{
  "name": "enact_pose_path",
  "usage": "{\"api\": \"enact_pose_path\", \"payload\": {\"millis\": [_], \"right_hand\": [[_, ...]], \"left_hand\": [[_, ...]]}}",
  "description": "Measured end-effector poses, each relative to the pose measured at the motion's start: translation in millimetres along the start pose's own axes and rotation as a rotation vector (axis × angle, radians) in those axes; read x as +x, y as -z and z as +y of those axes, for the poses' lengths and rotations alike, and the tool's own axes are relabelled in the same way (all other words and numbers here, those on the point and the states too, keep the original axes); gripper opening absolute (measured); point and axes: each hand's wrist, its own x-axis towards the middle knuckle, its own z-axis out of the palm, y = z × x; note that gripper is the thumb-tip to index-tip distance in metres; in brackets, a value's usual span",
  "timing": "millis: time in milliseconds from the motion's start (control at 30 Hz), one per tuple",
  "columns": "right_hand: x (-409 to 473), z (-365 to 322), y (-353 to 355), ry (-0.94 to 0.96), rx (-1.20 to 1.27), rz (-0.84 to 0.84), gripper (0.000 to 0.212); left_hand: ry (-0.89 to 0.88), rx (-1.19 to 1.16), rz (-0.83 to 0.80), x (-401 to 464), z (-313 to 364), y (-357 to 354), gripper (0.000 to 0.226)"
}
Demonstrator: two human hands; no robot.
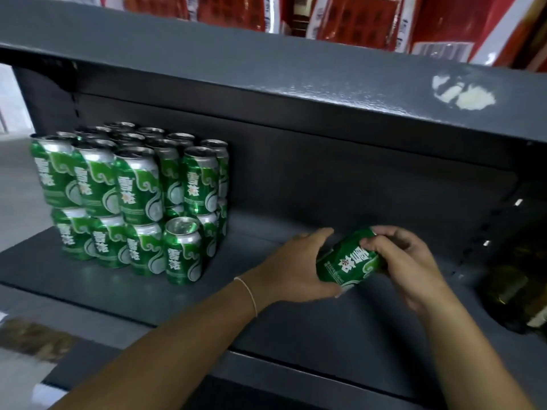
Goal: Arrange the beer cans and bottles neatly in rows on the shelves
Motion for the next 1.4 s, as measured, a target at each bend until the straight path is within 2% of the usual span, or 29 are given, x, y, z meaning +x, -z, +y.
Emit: {"api": "enact_pose_path", "payload": {"millis": [67, 133, 333, 433, 500, 533, 667, 933, 1000, 1167, 1400], "right_hand": [[-4, -5, -17, 0.024, 0.013, -0.034, 0.027], [-8, -11, -35, 0.044, 0.036, -0.058, 0.032], [-20, -26, -87, 0.122, 0.119, -0.124, 0.063], [-31, -27, -115, 0.128, 0.148, -0.186, 0.064], [-41, -26, -134, 0.127, 0.13, -0.252, 0.074], [-45, -25, -143, 0.133, 0.119, -0.273, 0.075], [-55, -32, -175, 0.161, 0.08, -0.312, 0.051], [-60, -26, -226, 0.27, 0.049, -0.264, 0.044], [-58, -21, -237, 0.296, 0.007, -0.23, 0.043], [-54, -12, -262, 0.328, -0.036, -0.14, 0.04], [-56, -4, -281, 0.329, -0.085, -0.039, 0.037]], "left_hand": [[0.0, -0.091, 0.048, -8, -4, 6, 0.064], [0.032, -0.139, 0.105, -17, -9, 15, 0.047], [0.113, -0.298, 0.313, -48, -19, 48, 0.051], [0.111, -0.336, 0.406, -63, -28, 67, 0.048], [0.108, -0.372, 0.449, -71, -34, 77, 0.044], [0.105, -0.369, 0.469, -73, -38, 82, 0.042], [0.096, -0.341, 0.535, -83, -56, 98, 0.038], [0.122, -0.252, 0.457, -105, -99, 124, 0.079], [0.119, -0.221, 0.434, -113, -109, 129, 0.077], [0.126, -0.196, 0.413, -134, -132, 141, 0.053], [0.146, -0.255, 0.284, -145, -147, 145, 0.058]]}}
